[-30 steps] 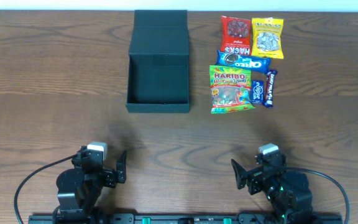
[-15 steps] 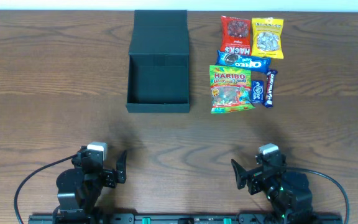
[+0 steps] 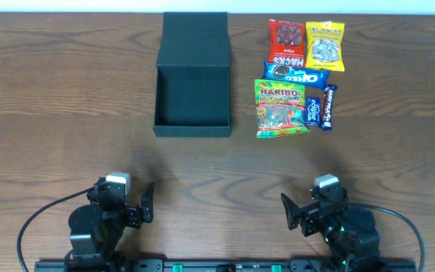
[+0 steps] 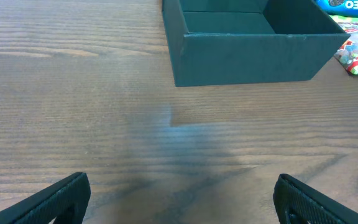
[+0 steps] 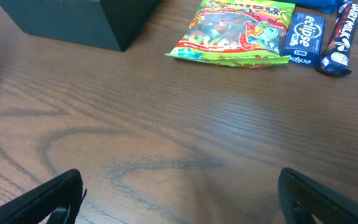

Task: Pack container

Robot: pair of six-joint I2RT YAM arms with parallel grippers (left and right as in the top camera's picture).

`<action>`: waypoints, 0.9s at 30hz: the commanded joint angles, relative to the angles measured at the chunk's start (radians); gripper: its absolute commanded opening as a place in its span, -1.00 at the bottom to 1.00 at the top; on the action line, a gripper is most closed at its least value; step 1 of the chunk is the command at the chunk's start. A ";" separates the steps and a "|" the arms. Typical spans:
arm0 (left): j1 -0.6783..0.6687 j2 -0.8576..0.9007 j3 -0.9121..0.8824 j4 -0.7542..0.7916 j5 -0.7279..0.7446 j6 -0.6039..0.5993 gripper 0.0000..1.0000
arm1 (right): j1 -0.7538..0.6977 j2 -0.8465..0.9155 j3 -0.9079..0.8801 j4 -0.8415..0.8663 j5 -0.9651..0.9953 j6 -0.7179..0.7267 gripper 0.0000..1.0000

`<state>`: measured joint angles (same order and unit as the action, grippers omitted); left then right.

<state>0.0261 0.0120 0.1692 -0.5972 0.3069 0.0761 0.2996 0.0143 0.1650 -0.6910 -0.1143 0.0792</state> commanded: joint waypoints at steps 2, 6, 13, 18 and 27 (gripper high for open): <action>0.004 -0.008 -0.010 0.000 -0.014 0.003 0.91 | 0.010 -0.009 -0.005 0.000 0.012 0.010 0.99; 0.004 -0.008 -0.010 0.001 0.005 -0.005 0.90 | 0.010 -0.009 -0.005 0.000 0.012 0.010 0.99; 0.004 -0.008 -0.008 0.021 0.270 -0.270 0.90 | 0.010 -0.009 -0.005 0.000 0.012 0.010 0.99; 0.004 -0.007 -0.008 0.216 0.301 -0.336 0.91 | 0.010 -0.009 -0.005 0.000 0.012 0.010 0.98; 0.003 0.323 0.080 0.530 0.232 -0.247 0.90 | 0.010 -0.009 -0.005 0.000 0.012 0.010 0.99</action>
<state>0.0261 0.2081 0.1757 -0.0750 0.5522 -0.2291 0.3000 0.0120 0.1650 -0.6926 -0.1135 0.0792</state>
